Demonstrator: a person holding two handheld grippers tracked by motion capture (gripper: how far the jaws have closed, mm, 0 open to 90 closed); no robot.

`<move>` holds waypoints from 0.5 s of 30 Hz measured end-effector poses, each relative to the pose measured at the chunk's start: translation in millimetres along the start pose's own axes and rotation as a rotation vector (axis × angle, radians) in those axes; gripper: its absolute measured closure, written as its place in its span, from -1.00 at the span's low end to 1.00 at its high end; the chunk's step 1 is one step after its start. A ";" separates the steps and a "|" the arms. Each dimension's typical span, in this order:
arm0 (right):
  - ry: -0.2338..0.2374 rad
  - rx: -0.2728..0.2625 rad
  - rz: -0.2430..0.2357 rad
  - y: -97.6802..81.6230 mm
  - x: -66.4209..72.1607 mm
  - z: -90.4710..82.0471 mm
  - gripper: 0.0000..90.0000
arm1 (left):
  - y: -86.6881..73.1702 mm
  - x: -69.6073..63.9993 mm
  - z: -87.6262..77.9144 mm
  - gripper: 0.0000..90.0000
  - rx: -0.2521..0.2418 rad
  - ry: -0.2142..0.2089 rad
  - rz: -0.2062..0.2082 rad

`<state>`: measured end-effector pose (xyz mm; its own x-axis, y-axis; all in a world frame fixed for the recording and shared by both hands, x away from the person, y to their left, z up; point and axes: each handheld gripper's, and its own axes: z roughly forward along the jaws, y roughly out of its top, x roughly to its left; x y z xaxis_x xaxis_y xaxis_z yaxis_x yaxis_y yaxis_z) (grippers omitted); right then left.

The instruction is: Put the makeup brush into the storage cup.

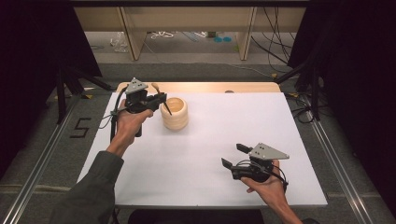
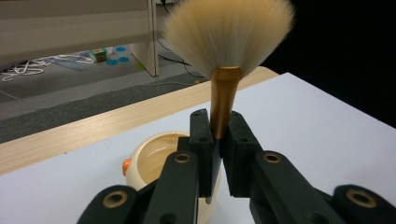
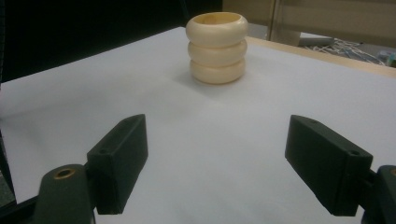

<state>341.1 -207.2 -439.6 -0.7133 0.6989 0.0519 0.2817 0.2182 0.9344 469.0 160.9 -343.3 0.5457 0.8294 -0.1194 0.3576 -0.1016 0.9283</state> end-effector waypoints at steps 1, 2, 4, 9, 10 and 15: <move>0.002 0.003 -0.002 0.1 -0.2 -0.3 -0.51 | 1.0 0.3 0.5 0.85 0.002 0.003 0.002; 0.003 0.005 -0.003 0.2 -0.2 -0.5 -0.51 | 1.9 0.8 1.3 0.85 0.003 0.007 0.010; 0.006 -0.001 -0.002 0.1 -0.2 0.0 -0.51 | 2.7 1.8 3.6 0.85 0.004 0.011 0.009; 0.006 0.002 -0.003 -0.1 0.2 0.1 -0.51 | 3.6 5.1 9.4 0.85 0.002 0.022 -0.003; 0.006 0.002 -0.003 -0.2 0.3 0.2 -0.51 | 3.6 5.7 10.8 0.85 0.003 0.028 -0.002; 0.007 0.005 -0.002 -0.7 0.8 1.0 -0.51 | 5.9 9.9 18.6 0.85 -0.003 0.044 -0.022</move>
<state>341.0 -206.1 -440.5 -0.7182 0.6939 0.0523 0.2831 0.2227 0.9329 490.6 158.3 -345.6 0.5039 0.8548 -0.1244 0.3666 -0.0812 0.9268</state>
